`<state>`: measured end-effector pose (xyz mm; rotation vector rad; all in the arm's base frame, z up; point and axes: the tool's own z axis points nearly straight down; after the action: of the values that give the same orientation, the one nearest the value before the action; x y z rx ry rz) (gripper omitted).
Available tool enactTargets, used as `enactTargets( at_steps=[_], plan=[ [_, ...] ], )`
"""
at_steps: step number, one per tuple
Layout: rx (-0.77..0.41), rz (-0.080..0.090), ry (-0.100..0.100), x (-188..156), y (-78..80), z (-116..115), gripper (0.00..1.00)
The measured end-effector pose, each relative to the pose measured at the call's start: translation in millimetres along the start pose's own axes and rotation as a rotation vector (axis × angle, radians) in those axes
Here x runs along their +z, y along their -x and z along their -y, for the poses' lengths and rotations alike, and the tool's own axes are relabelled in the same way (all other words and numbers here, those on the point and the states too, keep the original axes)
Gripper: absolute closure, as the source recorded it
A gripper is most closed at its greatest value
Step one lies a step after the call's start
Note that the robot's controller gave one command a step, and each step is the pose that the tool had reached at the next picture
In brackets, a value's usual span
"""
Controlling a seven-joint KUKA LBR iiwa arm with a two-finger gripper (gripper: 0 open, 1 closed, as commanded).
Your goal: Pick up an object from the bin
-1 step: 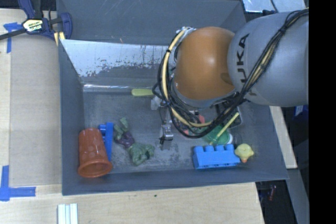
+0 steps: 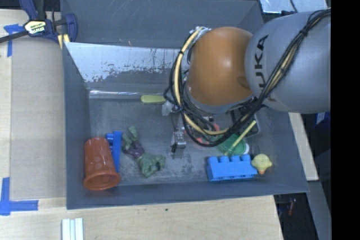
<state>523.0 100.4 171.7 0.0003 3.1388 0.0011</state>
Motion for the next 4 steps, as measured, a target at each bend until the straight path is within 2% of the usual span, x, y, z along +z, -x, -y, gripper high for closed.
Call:
enactTargets(
  at_steps=[1, 2, 3, 4],
  plan=[
    [0.055, -0.003, 0.0, -59.3, 25.7, 18.6, 0.0],
    [0.071, 0.006, 0.0, -28.4, 31.1, 37.7, 0.0],
    [0.036, -0.001, 0.0, -4.1, 26.9, 51.6, 0.0],
    [0.128, 0.007, 0.001, 13.6, 34.8, 91.8, 0.0]
  ],
)
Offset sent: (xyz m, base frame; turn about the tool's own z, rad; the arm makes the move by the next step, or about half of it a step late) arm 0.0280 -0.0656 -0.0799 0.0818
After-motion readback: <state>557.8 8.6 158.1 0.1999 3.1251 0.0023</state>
